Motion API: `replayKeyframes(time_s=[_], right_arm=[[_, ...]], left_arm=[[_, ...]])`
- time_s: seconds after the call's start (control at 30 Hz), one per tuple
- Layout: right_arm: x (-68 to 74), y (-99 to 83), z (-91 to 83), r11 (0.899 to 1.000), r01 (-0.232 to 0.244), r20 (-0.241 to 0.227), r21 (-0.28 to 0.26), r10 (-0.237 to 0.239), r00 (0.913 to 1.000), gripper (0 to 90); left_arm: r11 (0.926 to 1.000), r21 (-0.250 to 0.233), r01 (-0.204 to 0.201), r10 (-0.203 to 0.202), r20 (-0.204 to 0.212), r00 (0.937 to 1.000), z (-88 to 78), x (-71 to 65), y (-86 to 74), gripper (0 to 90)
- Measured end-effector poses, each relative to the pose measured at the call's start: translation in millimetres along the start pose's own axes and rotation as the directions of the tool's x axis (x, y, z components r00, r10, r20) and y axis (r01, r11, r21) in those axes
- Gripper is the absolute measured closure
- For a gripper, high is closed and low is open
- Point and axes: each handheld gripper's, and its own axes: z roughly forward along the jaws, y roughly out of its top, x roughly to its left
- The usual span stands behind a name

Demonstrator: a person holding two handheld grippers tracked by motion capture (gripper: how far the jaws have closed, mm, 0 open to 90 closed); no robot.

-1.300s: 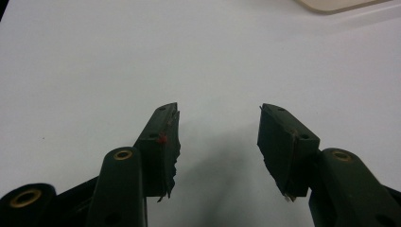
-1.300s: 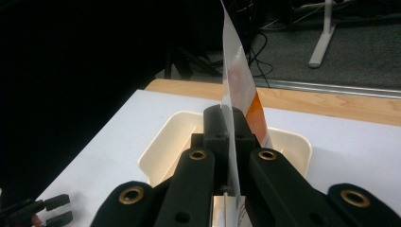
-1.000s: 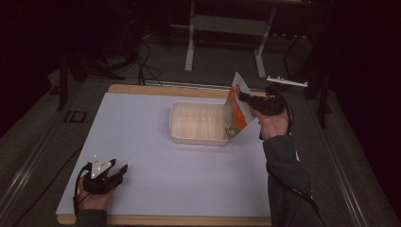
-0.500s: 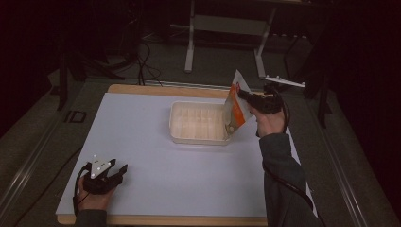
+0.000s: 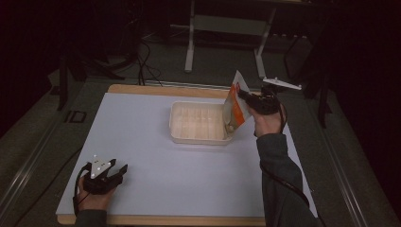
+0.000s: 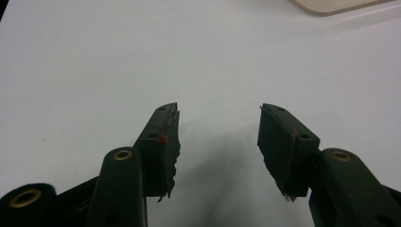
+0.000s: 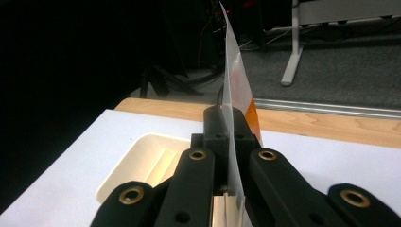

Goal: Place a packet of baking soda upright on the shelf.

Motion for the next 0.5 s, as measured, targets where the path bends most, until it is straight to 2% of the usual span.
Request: replayKeyframes(time_s=[0.5], right_arm=[[-1.9, -5.3, 3.2, 1.000, -0.006, 0.021, -0.024, 0.007, 0.9998, 90.0]], left_arm=[[1.0000, 0.002, -0.003, 0.003, 0.003, 1.0000, -0.2, -0.2, 0.1, 48.4]])
